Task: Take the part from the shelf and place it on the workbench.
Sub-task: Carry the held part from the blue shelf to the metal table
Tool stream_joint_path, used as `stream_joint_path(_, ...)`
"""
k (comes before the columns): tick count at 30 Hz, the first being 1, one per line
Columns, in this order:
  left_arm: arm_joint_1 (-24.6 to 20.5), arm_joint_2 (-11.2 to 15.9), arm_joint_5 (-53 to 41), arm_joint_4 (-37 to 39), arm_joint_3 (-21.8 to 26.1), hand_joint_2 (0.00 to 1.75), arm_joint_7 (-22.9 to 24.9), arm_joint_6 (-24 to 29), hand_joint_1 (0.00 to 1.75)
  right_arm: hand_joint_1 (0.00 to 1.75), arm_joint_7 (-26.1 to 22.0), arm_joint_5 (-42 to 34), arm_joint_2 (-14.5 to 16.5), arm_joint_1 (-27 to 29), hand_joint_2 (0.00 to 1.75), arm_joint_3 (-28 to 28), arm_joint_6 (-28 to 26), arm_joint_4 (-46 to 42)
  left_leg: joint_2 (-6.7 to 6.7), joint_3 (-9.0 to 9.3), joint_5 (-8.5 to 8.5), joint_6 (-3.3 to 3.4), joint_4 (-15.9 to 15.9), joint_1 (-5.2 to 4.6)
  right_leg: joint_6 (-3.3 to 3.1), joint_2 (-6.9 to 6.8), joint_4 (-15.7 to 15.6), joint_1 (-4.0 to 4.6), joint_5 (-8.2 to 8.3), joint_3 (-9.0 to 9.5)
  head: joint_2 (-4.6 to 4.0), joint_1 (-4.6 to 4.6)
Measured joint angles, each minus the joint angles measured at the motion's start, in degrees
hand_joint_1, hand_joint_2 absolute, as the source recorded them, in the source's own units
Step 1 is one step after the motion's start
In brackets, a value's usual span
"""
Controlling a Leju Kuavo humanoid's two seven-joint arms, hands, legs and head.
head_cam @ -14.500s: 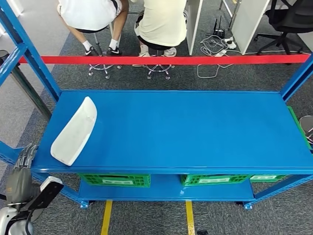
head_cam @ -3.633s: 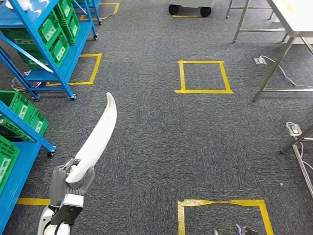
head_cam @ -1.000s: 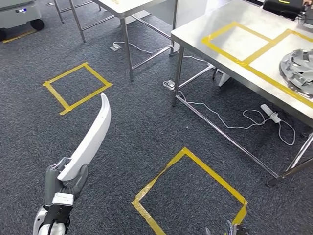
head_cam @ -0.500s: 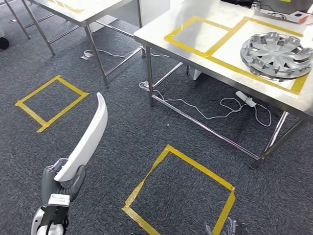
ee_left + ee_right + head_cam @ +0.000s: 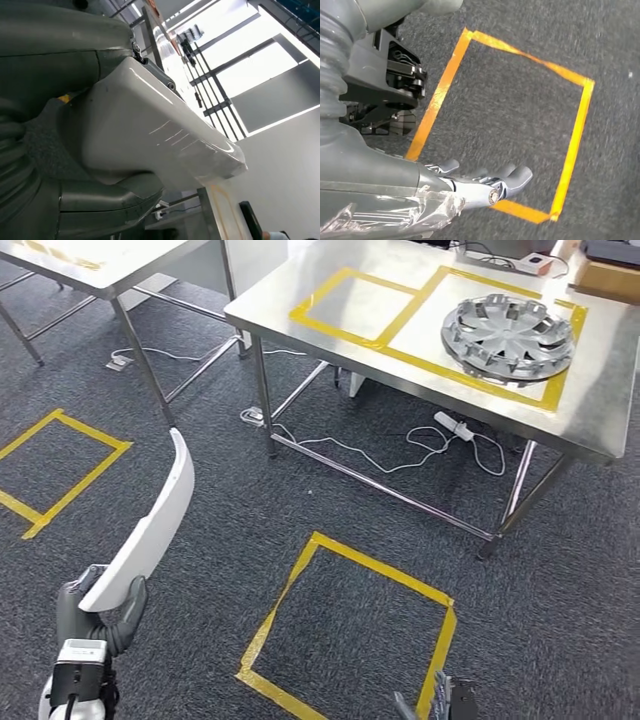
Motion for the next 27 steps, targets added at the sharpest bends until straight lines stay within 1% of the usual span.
stream_joint_path(1,-0.14,0.12,-0.02,-0.01,0.25,1.75,0.00,-0.61,1.75,0.00,0.00,-0.15,0.02,-0.03,1.75,0.06,0.24,0.13,0.16,0.15,-0.08,-0.10,0.00,0.00,-0.09,-0.11,-3.40,-0.01,1.83,1.96,0.00,0.01)
stream_joint_path(2,-0.36,0.16,-0.21,0.01,0.49,1.75,0.00,-1.20,1.75,0.00,0.00,-0.44,-0.02,-0.06,1.75,0.07,0.73,0.18,0.25,0.31,-0.19,-0.25,0.01,-0.01,-0.22,-0.42,-7.70,0.00,3.45,4.35,0.00,0.02)
stream_joint_path(3,-0.69,0.12,-0.53,0.05,0.67,1.75,0.00,-1.68,1.75,0.00,-0.01,-0.86,-0.07,-0.11,1.75,0.06,1.46,0.19,0.29,0.42,-0.32,-0.48,0.07,-0.11,-0.41,-0.71,-11.53,0.09,4.57,6.56,0.00,0.02)
stream_joint_path(4,-1.07,0.03,-0.90,0.11,0.78,1.75,0.00,-2.01,1.75,0.00,-0.01,-1.32,-0.13,-0.16,1.75,0.05,2.28,0.19,0.31,0.48,-0.38,-0.74,0.11,-0.21,-0.61,-0.95,-14.05,0.19,5.05,8.03,0.00,-0.02)
stream_joint_path(5,-1.50,-0.12,-1.32,0.24,0.84,1.75,0.00,-2.22,1.75,0.00,-0.01,-1.78,-0.21,-0.18,1.75,0.05,3.10,0.19,0.32,0.49,-0.37,-1.02,0.11,-0.27,-0.82,-1.06,-15.09,0.33,4.96,8.64,0.00,-0.07)
stream_joint_path(6,-1.96,-0.29,-1.66,0.41,0.86,1.75,0.00,-2.35,1.75,0.00,-0.01,-2.18,-0.31,-0.16,1.75,0.04,3.80,0.19,0.38,0.49,-0.31,-1.35,0.03,-0.30,-1.10,-0.92,-15.22,0.50,4.91,8.77,0.00,-0.11)
stream_joint_path(7,-2.39,-0.48,-1.91,0.60,0.87,1.75,0.00,-2.42,1.75,0.00,-0.01,-2.44,-0.41,-0.09,1.75,0.04,4.29,0.19,0.45,0.51,-0.30,-1.69,-0.08,-0.20,-1.43,-0.76,-15.33,0.48,5.03,8.79,0.00,-0.13)
stream_joint_path(8,-2.79,-0.64,-2.10,0.81,0.88,1.75,0.00,-2.46,1.75,0.00,-0.01,-2.62,-0.54,-0.03,1.75,0.02,4.63,0.19,0.35,0.45,-0.49,-2.04,0.08,-0.10,-1.78,-0.59,-15.49,0.42,5.14,8.85,0.00,-0.17)
stream_joint_path(9,-3.14,-0.73,-2.19,0.99,0.88,1.75,0.00,-2.49,1.75,0.00,-0.02,-2.72,-0.67,-0.01,1.75,-0.02,4.81,0.19,0.13,0.01,-1.18,-2.36,1.03,-0.03,-2.18,-0.42,-15.67,0.30,5.25,8.93,0.00,-0.25)
stream_joint_path(10,-3.42,-0.78,-2.23,1.14,0.90,1.75,0.00,-2.50,1.75,0.00,-0.02,-2.74,-0.79,-0.02,1.75,-0.06,4.93,0.19,-0.17,-1.01,-2.43,-2.62,3.14,0.02,-2.51,-0.26,-15.83,0.15,5.33,9.02,0.00,-0.37)
stream_joint_path(11,-3.62,-0.78,-2.24,1.32,0.92,1.75,0.00,-2.52,1.75,0.00,-0.02,-2.75,-0.90,-0.04,1.75,-0.10,5.01,0.19,-0.51,-2.67,-4.10,-2.79,6.47,0.04,-2.72,-0.11,-15.86,0.10,5.32,9.03,0.00,-0.50)
stream_joint_path(12,-3.74,-0.78,-2.25,1.50,0.93,1.75,0.00,-2.54,1.75,0.00,-0.02,-2.75,-0.99,-0.03,1.75,-0.14,5.07,0.20,-0.70,-4.79,-5.82,-2.92,10.48,0.05,-2.88,0.05,-15.86,0.09,5.27,9.02,0.00,-0.60)
stream_joint_path(13,-3.80,-0.78,-2.26,1.69,0.95,1.75,0.00,-2.55,1.75,0.00,-0.02,-2.74,-1.06,0.02,1.75,-0.16,5.12,0.20,-0.79,-6.73,-6.90,-3.02,13.93,0.07,-2.93,0.24,-15.86,0.08,5.23,9.03,0.00,-0.66)
stream_joint_path(14,-3.82,-0.78,-2.26,1.86,0.99,1.75,0.00,-2.56,1.75,0.00,-0.02,-2.74,-1.12,0.09,1.75,-0.18,5.13,0.20,-0.84,-7.99,-6.93,-3.09,15.85,0.08,-2.95,0.46,-15.86,0.06,5.19,9.07,0.00,-0.67)
stream_joint_path(15,-3.86,-0.78,-2.27,2.00,1.03,1.75,0.00,-2.56,1.75,0.00,-0.02,-2.74,-1.17,0.14,1.75,-0.19,5.15,0.22,-0.85,-8.20,-5.78,-3.12,15.57,0.11,-2.90,0.72,-15.85,0.00,5.15,9.15,0.00,-0.69)
stream_joint_path(16,-3.92,-0.78,-2.27,2.08,1.07,1.75,0.00,-2.56,1.75,0.00,-0.02,-2.74,-1.23,0.18,1.75,-0.21,5.17,0.24,-0.86,-7.30,-3.75,-3.15,13.16,0.16,-2.79,0.98,-15.84,-0.09,5.09,9.28,0.00,-0.70)
stream_joint_path(17,-4.00,-0.78,-2.26,2.13,1.11,1.75,0.00,-2.56,1.75,0.00,-0.02,-2.73,-1.27,0.19,1.75,-0.22,5.19,0.27,-0.89,-5.63,-1.41,-3.21,9.42,0.27,-2.57,1.22,-15.83,-0.15,4.98,9.44,0.00,-0.72)
stream_joint_path(18,-4.13,-0.79,-2.26,2.18,1.12,1.75,0.00,-2.56,1.75,0.00,-0.02,-2.73,-1.33,0.17,1.75,-0.23,5.21,0.29,-1.04,-3.85,0.18,-3.26,5.54,0.36,-2.25,1.43,-15.68,-0.06,4.81,9.51,0.00,-0.86)
stream_joint_path(19,-4.26,-0.83,-2.26,2.23,1.12,1.75,0.00,-2.57,1.75,0.00,-0.02,-2.70,-1.39,0.15,1.75,-0.24,5.24,0.32,-1.24,-2.54,1.10,-3.10,2.69,0.46,-1.91,1.58,-15.60,0.05,4.68,9.51,0.01,-0.97)
stream_joint_path(20,-4.35,-0.89,-2.26,2.30,1.16,1.75,0.00,-2.57,1.75,0.00,-0.02,-2.67,-1.45,0.16,1.75,-0.24,5.25,0.34,-1.42,-1.82,1.32,-2.85,1.04,0.51,-1.59,1.69,-15.59,0.21,4.61,9.46,0.01,-1.01)
stream_joint_path(21,-4.42,-0.96,-2.26,2.37,1.22,1.75,0.00,-2.59,1.75,0.00,-0.01,-2.61,-1.54,0.19,1.75,-0.24,5.25,0.38,-1.57,-1.68,1.05,-2.44,0.54,0.45,-1.31,1.75,-15.65,0.31,4.60,9.40,0.01,-1.03)
stream_joint_path(23,-4.48,-1.10,-2.27,2.49,1.41,1.75,0.00,-2.63,1.75,0.00,0.07,-2.40,-1.71,0.29,1.75,-0.24,5.15,0.55,-1.55,-1.66,0.99,-1.48,0.52,0.43,-0.80,1.60,-15.76,0.16,4.44,9.32,0.00,-0.85)
stream_joint_path(24,-4.53,-1.18,-2.30,2.52,1.50,1.75,0.00,-2.66,1.75,0.00,0.16,-2.19,-1.80,0.31,1.75,-0.24,5.00,0.68,-1.51,-1.53,0.96,-1.04,0.47,0.45,-0.55,1.30,-14.91,0.09,3.83,8.95,0.00,-0.76)
stream_joint_path(25,-4.58,-1.26,-2.33,2.55,1.60,1.75,0.00,-2.67,1.75,0.00,0.27,-1.93,-1.89,0.29,1.75,-0.24,4.80,0.82,-1.44,-1.40,0.92,-0.66,0.41,0.48,-0.35,0.95,-12.81,0.05,2.64,7.97,0.00,-0.66)
stream_joint_path(26,-4.61,-1.34,-2.36,2.56,1.70,1.75,0.00,-2.67,1.75,0.00,0.42,-1.64,-1.98,0.27,1.75,-0.24,4.61,0.96,-1.37,-1.31,0.84,-0.37,0.40,0.44,-0.23,0.58,-9.47,0.05,0.99,6.40,0.00,-0.54)
stream_joint_path(27,-4.62,-1.41,-2.39,2.60,1.79,1.75,0.00,-2.65,1.75,0.00,0.59,-1.41,-2.07,0.26,1.75,-0.25,4.43,1.13,-1.32,-1.27,0.74,-0.17,0.41,0.36,-0.17,0.37,-5.38,0.06,-0.80,4.31,0.00,-0.44)
